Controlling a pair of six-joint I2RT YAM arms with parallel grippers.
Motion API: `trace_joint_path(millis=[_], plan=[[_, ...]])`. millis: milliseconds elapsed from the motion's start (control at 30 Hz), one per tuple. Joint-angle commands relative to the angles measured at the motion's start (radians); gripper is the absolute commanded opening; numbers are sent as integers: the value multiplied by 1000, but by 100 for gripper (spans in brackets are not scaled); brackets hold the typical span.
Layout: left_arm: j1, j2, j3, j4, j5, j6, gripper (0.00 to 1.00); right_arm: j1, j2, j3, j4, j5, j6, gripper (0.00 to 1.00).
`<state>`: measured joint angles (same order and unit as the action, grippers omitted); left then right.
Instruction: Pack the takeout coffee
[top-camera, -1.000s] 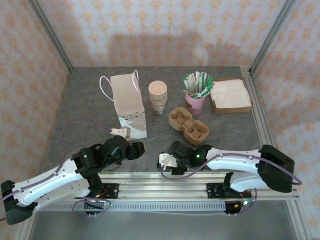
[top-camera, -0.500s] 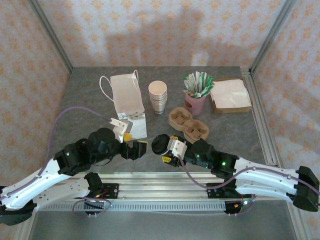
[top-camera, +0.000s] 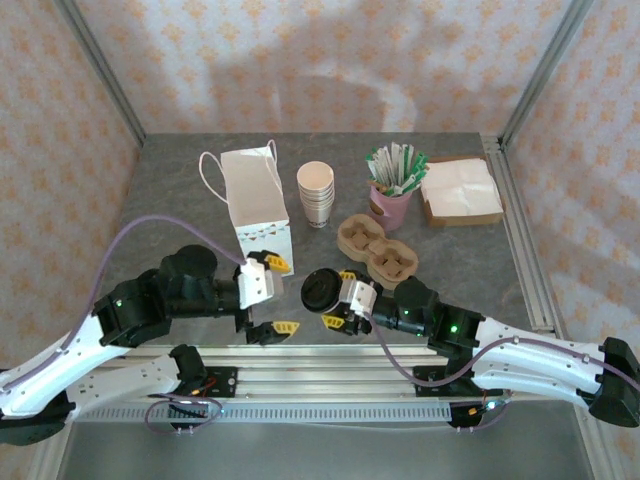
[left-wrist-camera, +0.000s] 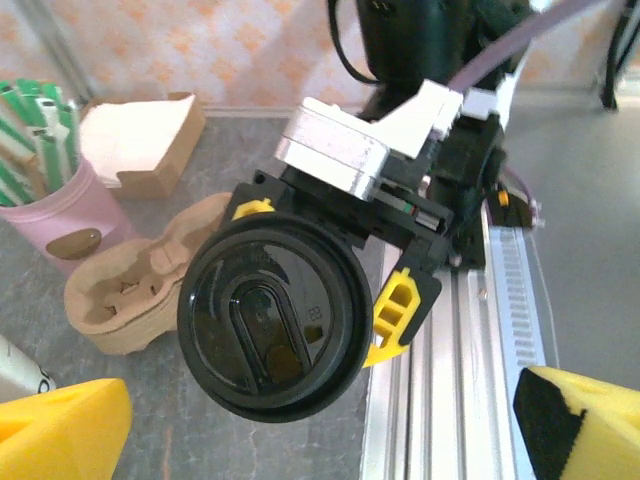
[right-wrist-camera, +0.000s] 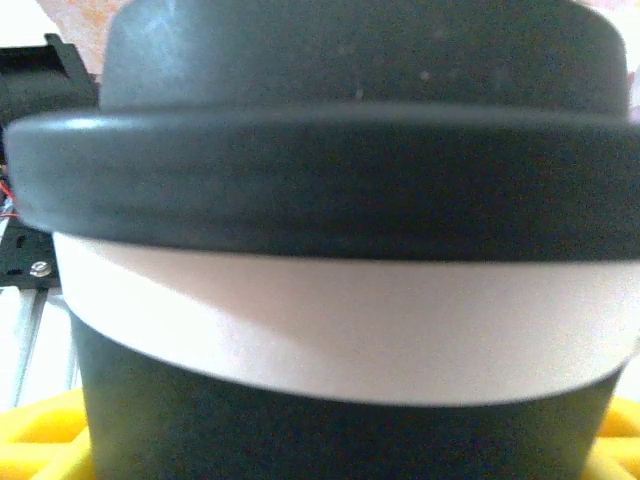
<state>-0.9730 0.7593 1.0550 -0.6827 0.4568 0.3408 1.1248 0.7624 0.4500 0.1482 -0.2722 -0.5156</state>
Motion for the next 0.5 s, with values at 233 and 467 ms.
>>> trace_joint_path(millis=[233,467], plan=[[-27,126,83,-27,-75,148,100,13,17,44,71,-73,-44,74],[-38,186,106,-77,-63,162,100,19,25,51,97,-73,-45,74]])
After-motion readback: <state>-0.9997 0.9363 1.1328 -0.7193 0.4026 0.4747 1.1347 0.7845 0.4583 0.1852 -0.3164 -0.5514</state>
